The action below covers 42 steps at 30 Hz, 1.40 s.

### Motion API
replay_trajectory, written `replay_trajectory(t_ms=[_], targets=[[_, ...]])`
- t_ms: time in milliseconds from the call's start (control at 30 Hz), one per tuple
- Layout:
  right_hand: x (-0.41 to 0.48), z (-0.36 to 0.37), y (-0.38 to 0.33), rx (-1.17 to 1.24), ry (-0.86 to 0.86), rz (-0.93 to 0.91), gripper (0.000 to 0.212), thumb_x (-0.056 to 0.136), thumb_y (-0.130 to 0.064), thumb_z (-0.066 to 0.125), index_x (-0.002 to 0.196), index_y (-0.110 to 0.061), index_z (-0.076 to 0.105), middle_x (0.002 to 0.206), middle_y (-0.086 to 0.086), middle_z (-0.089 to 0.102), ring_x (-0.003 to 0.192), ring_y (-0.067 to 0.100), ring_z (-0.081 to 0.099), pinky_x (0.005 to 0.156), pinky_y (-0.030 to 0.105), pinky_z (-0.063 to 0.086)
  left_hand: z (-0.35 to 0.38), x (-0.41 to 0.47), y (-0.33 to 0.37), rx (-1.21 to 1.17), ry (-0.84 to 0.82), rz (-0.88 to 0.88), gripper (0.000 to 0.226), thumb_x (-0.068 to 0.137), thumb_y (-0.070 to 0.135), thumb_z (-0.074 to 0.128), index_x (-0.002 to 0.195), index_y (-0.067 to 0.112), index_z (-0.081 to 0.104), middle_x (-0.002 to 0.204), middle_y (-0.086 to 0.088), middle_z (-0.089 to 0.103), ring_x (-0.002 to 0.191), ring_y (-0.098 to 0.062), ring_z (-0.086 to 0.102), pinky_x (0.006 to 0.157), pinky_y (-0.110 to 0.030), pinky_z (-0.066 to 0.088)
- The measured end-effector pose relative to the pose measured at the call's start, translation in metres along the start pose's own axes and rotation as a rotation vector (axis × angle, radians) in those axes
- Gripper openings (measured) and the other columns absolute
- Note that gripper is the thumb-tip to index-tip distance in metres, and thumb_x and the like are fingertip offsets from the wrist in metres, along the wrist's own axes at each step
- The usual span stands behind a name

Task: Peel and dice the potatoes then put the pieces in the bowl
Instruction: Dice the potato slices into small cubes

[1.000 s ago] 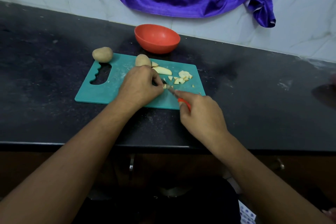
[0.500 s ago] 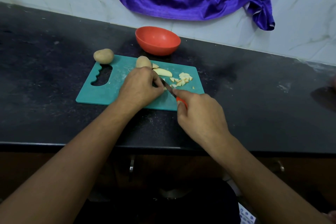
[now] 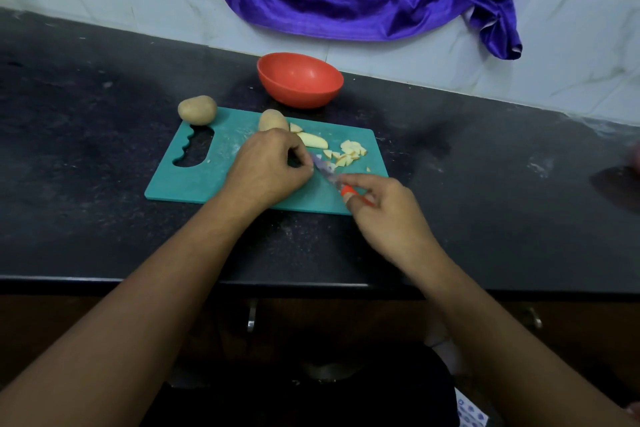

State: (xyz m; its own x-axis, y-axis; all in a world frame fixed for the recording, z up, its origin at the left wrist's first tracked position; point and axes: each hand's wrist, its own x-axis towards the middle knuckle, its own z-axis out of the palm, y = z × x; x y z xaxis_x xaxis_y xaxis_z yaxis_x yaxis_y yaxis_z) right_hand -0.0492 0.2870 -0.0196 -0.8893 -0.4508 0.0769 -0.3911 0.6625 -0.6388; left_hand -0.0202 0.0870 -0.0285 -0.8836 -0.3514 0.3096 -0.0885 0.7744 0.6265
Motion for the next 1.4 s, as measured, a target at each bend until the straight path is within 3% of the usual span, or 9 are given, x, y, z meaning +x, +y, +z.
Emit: replay_trajectory(t_ms=[100, 233, 400, 567, 700, 900, 1067, 1233, 1400], targets=[[0.003, -0.011, 0.008, 0.065, 0.056, 0.008, 0.032, 0.102, -0.026, 0.060, 0.128, -0.041, 0.069, 0.067, -0.012, 0.055, 0.055, 0.011, 0.051, 0.054, 0.032, 0.039, -0.001, 0.002, -0.004, -0.086, 0.020, -0.004, 0.014, 0.082, 0.013, 0.076, 0.084, 0.025, 0.070, 0.080, 0.014, 0.069, 0.076, 0.004, 0.062, 0.069, -0.004, 0.040], [0.000, -0.020, 0.008, -0.055, 0.037, -0.027, 0.036, 0.102, -0.028, 0.058, 0.133, -0.044, 0.064, 0.076, -0.009, 0.064, 0.055, 0.014, 0.054, 0.051, 0.035, 0.045, 0.001, 0.003, -0.006, -0.127, 0.044, -0.007, 0.018, 0.084, 0.009, 0.073, 0.086, 0.026, 0.069, 0.081, 0.014, 0.069, 0.078, 0.007, 0.063, 0.068, 0.000, 0.039], [-0.011, -0.019, 0.002, -0.246, 0.013, -0.172, 0.041, 0.103, -0.037, 0.054, 0.141, -0.050, 0.056, 0.087, -0.009, 0.069, 0.056, 0.012, 0.057, 0.050, 0.026, 0.042, 0.004, 0.003, -0.007, -0.162, 0.071, -0.002, 0.020, 0.087, 0.004, 0.069, 0.091, 0.024, 0.069, 0.085, 0.013, 0.070, 0.080, 0.005, 0.065, 0.076, -0.011, 0.050], [-0.008, -0.023, 0.003, -0.272, 0.048, -0.152, 0.040, 0.103, -0.037, 0.053, 0.142, -0.049, 0.056, 0.093, -0.010, 0.069, 0.056, 0.012, 0.058, 0.049, 0.022, 0.038, 0.007, 0.004, -0.008, -0.195, 0.070, -0.007, 0.020, 0.095, 0.007, 0.062, 0.102, 0.024, 0.069, 0.085, 0.015, 0.073, 0.083, 0.007, 0.066, 0.081, -0.012, 0.049], [-0.013, -0.017, -0.001, -0.292, -0.005, -0.255, 0.041, 0.104, -0.038, 0.051, 0.143, -0.049, 0.054, 0.085, -0.009, 0.069, 0.057, 0.011, 0.057, 0.051, 0.024, 0.043, 0.005, 0.006, -0.011, -0.303, 0.165, -0.039, 0.022, 0.098, 0.005, 0.059, 0.109, 0.022, 0.068, 0.096, 0.013, 0.072, 0.092, -0.002, 0.067, 0.092, -0.029, 0.055], [-0.014, -0.006, 0.001, -0.500, -0.016, -0.389, 0.043, 0.104, -0.037, 0.046, 0.145, -0.046, 0.051, 0.091, -0.011, 0.071, 0.068, 0.009, 0.058, 0.060, 0.032, 0.049, 0.004, 0.006, -0.011, -0.283, 0.200, -0.046, 0.026, 0.098, 0.000, 0.056, 0.105, 0.021, 0.069, 0.103, 0.011, 0.070, 0.097, -0.003, 0.065, 0.092, -0.029, 0.055], [-0.001, -0.024, 0.021, -0.557, 0.059, -0.341, 0.041, 0.104, -0.035, 0.047, 0.144, -0.042, 0.056, 0.083, -0.011, 0.067, 0.059, 0.008, 0.051, 0.052, 0.022, 0.031, 0.005, 0.006, -0.010, -0.220, 0.179, -0.060, 0.026, 0.097, 0.001, 0.057, 0.103, 0.022, 0.071, 0.100, 0.013, 0.069, 0.095, -0.005, 0.064, 0.091, -0.031, 0.054], [0.018, -0.033, 0.041, -0.577, 0.108, -0.264, 0.041, 0.103, -0.034, 0.047, 0.143, -0.040, 0.057, 0.084, -0.008, 0.068, 0.057, 0.009, 0.050, 0.054, 0.031, 0.043, 0.007, 0.007, -0.011, -0.199, 0.174, -0.059, 0.025, 0.095, 0.002, 0.059, 0.100, 0.022, 0.072, 0.102, 0.010, 0.071, 0.096, -0.013, 0.066, 0.092, -0.042, 0.054], [0.029, -0.032, 0.039, -0.573, 0.136, -0.246, 0.041, 0.103, -0.031, 0.047, 0.142, -0.040, 0.059, 0.078, -0.008, 0.066, 0.059, 0.012, 0.048, 0.055, 0.031, 0.033, 0.008, 0.006, -0.011, -0.181, 0.176, -0.058, 0.023, 0.094, 0.004, 0.060, 0.099, 0.023, 0.072, 0.105, 0.010, 0.072, 0.095, -0.015, 0.066, 0.091, -0.041, 0.054]])
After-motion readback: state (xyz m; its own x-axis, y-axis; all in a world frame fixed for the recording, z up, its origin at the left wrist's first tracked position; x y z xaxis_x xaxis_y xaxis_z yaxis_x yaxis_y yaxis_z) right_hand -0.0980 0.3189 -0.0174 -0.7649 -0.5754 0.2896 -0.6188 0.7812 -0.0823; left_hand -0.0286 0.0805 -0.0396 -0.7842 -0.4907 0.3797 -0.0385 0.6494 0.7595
